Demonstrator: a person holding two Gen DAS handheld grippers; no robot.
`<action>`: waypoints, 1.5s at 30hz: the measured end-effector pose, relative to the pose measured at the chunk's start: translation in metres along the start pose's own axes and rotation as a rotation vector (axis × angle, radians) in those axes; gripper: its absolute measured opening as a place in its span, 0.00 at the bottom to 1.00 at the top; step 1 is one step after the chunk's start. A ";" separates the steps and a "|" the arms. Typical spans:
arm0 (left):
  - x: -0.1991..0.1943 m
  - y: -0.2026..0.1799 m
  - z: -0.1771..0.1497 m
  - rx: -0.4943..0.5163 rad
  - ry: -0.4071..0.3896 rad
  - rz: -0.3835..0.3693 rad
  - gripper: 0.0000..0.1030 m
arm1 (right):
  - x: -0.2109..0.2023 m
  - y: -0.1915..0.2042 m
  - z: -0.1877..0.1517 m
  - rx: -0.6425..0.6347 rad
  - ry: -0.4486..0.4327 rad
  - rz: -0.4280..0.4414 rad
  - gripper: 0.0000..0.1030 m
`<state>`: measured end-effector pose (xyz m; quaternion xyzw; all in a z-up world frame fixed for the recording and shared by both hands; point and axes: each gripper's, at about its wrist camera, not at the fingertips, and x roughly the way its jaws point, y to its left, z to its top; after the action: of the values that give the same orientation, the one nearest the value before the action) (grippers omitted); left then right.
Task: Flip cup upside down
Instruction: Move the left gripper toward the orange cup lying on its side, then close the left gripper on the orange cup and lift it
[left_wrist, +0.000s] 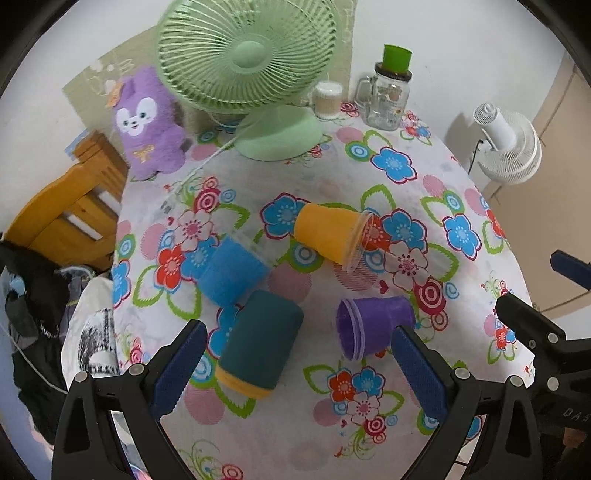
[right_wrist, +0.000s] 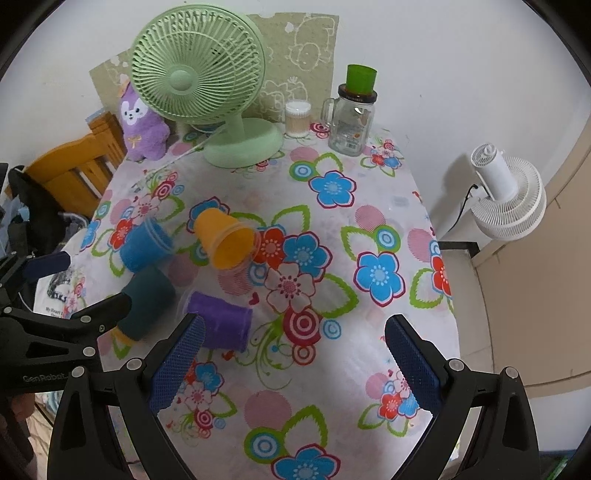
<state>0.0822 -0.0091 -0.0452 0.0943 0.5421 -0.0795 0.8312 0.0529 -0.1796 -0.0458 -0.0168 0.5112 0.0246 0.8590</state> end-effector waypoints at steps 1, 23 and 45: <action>0.004 -0.001 0.003 0.012 0.002 -0.007 0.98 | 0.003 -0.001 0.002 0.001 0.003 -0.001 0.97; 0.094 -0.024 0.068 0.317 0.067 -0.071 0.98 | 0.093 -0.011 0.050 -0.016 0.111 0.024 0.97; 0.171 -0.025 0.083 0.312 0.238 -0.289 0.90 | 0.152 -0.020 0.053 0.036 0.223 0.054 0.97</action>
<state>0.2182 -0.0582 -0.1707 0.1518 0.6252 -0.2686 0.7169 0.1728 -0.1931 -0.1537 0.0099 0.6042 0.0363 0.7959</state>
